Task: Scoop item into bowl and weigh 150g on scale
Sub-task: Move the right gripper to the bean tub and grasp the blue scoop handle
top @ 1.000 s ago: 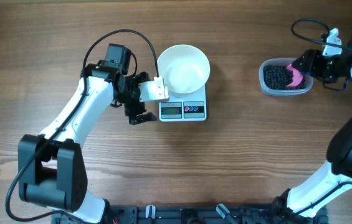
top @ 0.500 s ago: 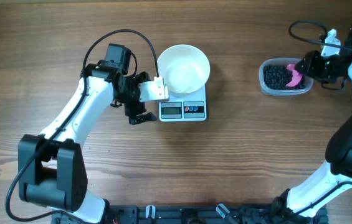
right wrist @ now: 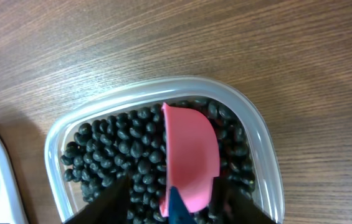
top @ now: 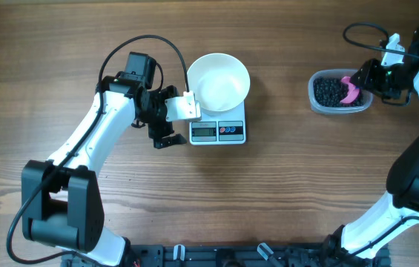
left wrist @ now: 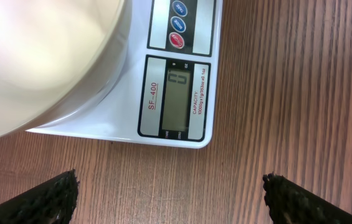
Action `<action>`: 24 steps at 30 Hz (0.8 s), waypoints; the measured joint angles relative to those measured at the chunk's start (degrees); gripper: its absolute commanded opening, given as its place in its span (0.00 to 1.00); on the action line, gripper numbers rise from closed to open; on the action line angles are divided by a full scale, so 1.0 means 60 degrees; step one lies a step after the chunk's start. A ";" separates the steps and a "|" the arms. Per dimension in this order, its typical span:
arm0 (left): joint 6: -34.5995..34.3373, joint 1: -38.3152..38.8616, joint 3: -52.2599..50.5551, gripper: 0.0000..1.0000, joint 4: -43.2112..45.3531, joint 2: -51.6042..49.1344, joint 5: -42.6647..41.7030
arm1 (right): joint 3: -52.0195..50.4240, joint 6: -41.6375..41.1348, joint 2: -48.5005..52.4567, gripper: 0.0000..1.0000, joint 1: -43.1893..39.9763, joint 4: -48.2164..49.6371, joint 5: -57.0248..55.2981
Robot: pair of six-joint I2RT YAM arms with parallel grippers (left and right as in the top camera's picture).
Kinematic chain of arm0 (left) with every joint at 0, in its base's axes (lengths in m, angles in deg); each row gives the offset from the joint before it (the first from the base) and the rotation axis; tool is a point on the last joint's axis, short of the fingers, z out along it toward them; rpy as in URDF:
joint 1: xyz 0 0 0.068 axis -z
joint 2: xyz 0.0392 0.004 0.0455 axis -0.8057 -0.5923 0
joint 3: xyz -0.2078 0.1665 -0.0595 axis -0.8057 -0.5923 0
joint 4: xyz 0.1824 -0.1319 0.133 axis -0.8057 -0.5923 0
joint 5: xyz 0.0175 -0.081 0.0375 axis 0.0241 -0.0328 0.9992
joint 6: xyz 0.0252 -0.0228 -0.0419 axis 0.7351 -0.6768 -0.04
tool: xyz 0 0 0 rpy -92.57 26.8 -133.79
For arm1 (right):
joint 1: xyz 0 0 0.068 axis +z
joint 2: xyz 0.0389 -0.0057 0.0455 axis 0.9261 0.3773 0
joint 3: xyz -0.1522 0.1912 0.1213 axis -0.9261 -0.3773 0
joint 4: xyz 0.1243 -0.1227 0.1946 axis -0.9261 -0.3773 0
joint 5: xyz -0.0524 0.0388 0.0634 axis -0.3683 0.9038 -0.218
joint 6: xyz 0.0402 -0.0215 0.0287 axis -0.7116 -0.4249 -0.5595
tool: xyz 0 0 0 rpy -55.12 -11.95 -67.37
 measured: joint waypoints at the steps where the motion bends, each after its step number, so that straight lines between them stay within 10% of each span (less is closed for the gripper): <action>1: 0.0000 0.0000 -0.0004 1.00 0.0000 0.0000 0.0000 | 0.0004 0.0004 0.0000 0.52 0.0000 -0.0025 -0.0091; 10: 0.0000 0.0000 0.0000 1.00 0.0000 0.0000 0.0000 | 0.0630 -0.0029 0.0000 0.55 0.0004 -0.0729 -0.0437; 24: -0.0004 0.0000 -0.0004 1.00 0.0000 0.0000 0.0000 | 0.0805 -0.0069 0.0000 0.31 0.0004 -0.1337 -0.0430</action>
